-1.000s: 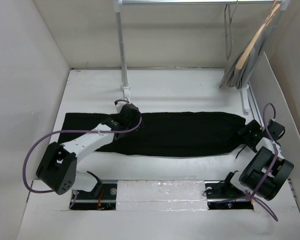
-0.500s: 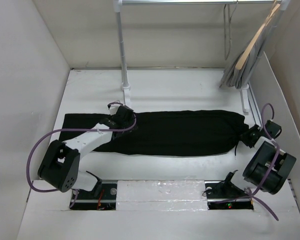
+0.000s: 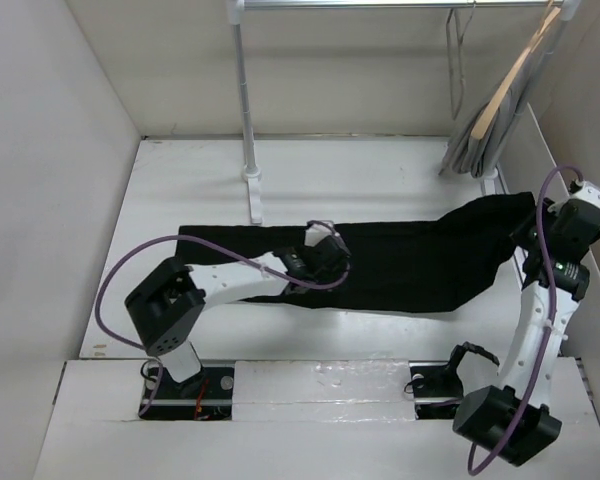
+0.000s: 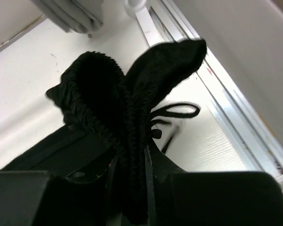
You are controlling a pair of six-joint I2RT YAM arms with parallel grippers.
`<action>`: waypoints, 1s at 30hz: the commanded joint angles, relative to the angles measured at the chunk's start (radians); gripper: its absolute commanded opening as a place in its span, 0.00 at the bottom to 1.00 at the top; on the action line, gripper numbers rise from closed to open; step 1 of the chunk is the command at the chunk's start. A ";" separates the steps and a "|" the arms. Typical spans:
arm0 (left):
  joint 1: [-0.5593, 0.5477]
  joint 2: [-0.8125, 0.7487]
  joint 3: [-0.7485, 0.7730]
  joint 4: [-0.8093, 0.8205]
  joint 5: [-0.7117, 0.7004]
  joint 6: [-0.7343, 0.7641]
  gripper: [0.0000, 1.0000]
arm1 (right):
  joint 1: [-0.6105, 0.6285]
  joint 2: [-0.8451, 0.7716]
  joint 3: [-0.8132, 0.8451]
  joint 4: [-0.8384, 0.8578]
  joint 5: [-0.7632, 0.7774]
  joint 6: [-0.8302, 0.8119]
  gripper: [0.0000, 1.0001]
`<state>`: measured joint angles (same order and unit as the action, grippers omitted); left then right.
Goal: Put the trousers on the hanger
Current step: Fold the trousers at the center of the board.
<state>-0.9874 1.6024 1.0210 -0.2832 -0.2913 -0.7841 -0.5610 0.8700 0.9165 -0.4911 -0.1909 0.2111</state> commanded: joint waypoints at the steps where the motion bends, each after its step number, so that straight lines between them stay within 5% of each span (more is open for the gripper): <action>1: -0.080 0.059 0.112 -0.033 0.030 -0.030 0.75 | 0.062 0.012 0.193 -0.141 0.088 -0.101 0.00; 7: -0.077 0.038 0.281 -0.123 -0.040 -0.029 0.76 | 0.249 0.029 0.256 -0.095 -0.067 -0.064 0.00; 9: -0.015 -0.076 0.333 -0.197 -0.093 0.000 0.76 | 0.418 0.003 0.200 -0.025 -0.030 0.014 0.00; 15: 0.407 -0.395 0.477 -0.194 0.033 0.187 0.77 | 0.977 0.130 0.269 0.113 0.223 0.200 0.00; 22: 0.565 -0.409 0.727 -0.313 0.034 0.261 0.79 | 1.378 0.561 0.618 0.256 0.355 0.304 0.00; 28: 0.576 -0.392 0.898 -0.349 -0.045 0.310 0.80 | 1.524 0.979 0.921 0.328 0.324 0.399 0.03; 30: 0.576 -0.404 0.887 -0.332 -0.060 0.315 0.80 | 1.579 1.142 1.039 0.347 0.283 0.418 0.11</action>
<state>-0.4141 1.1847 1.8942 -0.5816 -0.3161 -0.5144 0.9512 1.8664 1.8095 -0.2630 0.1173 0.5526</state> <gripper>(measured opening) 0.797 0.238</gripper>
